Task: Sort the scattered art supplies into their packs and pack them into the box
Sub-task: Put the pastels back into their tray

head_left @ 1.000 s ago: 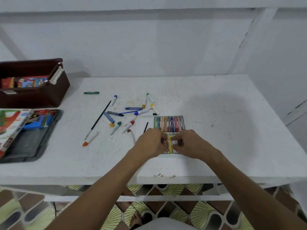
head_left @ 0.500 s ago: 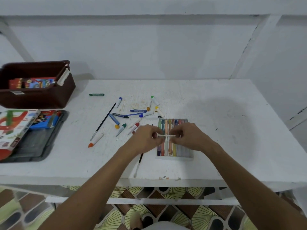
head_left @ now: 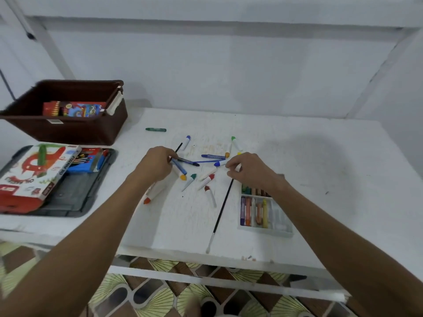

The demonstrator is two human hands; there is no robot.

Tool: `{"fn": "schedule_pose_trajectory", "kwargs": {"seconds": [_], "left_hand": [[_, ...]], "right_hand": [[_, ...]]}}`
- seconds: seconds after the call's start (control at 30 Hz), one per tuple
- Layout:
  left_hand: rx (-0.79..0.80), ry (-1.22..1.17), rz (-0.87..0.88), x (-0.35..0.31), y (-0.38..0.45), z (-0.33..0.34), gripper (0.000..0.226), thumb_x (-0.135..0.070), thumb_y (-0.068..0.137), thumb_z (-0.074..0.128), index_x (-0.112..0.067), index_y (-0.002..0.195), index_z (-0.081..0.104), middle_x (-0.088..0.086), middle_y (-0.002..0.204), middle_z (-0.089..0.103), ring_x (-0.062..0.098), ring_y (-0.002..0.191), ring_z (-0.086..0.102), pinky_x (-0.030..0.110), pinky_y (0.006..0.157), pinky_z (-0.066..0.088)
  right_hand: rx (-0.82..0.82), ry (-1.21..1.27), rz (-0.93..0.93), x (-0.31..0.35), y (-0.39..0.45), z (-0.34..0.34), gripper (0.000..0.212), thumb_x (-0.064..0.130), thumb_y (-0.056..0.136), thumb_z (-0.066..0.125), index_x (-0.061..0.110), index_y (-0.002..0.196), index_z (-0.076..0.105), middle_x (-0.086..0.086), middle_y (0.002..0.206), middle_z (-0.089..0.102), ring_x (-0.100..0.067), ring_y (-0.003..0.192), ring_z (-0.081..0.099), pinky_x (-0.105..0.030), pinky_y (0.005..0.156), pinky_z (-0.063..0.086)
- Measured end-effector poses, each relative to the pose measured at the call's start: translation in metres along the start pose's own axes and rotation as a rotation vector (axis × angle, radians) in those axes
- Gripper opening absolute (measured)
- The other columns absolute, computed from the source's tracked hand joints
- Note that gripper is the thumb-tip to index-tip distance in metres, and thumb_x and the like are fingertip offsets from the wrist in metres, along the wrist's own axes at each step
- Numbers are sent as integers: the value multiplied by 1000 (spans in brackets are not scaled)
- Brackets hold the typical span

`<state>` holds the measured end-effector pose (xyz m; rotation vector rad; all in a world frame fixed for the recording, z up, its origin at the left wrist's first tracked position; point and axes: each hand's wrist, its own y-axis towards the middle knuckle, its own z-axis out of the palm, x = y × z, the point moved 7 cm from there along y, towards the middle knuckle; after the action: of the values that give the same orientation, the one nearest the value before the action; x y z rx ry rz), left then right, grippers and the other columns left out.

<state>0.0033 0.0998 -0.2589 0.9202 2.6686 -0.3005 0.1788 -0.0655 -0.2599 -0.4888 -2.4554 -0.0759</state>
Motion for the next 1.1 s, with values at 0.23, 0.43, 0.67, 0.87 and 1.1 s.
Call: {"fn": "schedule_pose_trajectory", "kwargs": {"seconds": [0.23, 0.43, 0.67, 0.87, 1.1], "left_hand": [[85, 81, 106, 3, 16, 14, 32, -7, 93, 54, -20, 120, 67, 7, 115, 61, 22, 97, 57, 20, 77, 36], [114, 182, 147, 12, 25, 15, 23, -12, 93, 57, -21, 110, 70, 4, 97, 51, 21, 86, 53, 24, 73, 40], [150, 285, 162, 15, 24, 15, 29, -10, 90, 61, -27, 113, 67, 0, 95, 42, 20, 82, 53, 29, 75, 50], [61, 291, 159, 19, 25, -2, 17, -13, 90, 63, -16, 105, 69, 2, 95, 48, 22, 84, 55, 32, 73, 49], [-88, 319, 69, 11, 10, -32, 16, -8, 89, 59, -13, 101, 67, 6, 96, 56, 24, 84, 57, 31, 61, 40]], "right_hand": [[49, -4, -66, 24, 38, 26, 20, 17, 86, 66, 8, 103, 71, -6, 104, 68, -13, 90, 62, -15, 78, 44], [90, -72, -119, 58, 78, 58, 32, 21, 88, 65, 4, 114, 66, -9, 115, 65, -21, 106, 59, -26, 92, 45], [105, -221, -25, 69, 102, 85, 26, 23, 84, 63, 2, 99, 70, -13, 94, 69, -21, 81, 62, -29, 74, 52], [96, -129, -57, 71, 100, 79, 23, 16, 80, 67, 5, 99, 71, -9, 97, 67, -20, 86, 62, -28, 75, 51], [-126, 352, -23, 74, 85, 35, 16, 10, 79, 69, 6, 94, 71, -4, 84, 69, -6, 68, 60, -4, 58, 43]]}}
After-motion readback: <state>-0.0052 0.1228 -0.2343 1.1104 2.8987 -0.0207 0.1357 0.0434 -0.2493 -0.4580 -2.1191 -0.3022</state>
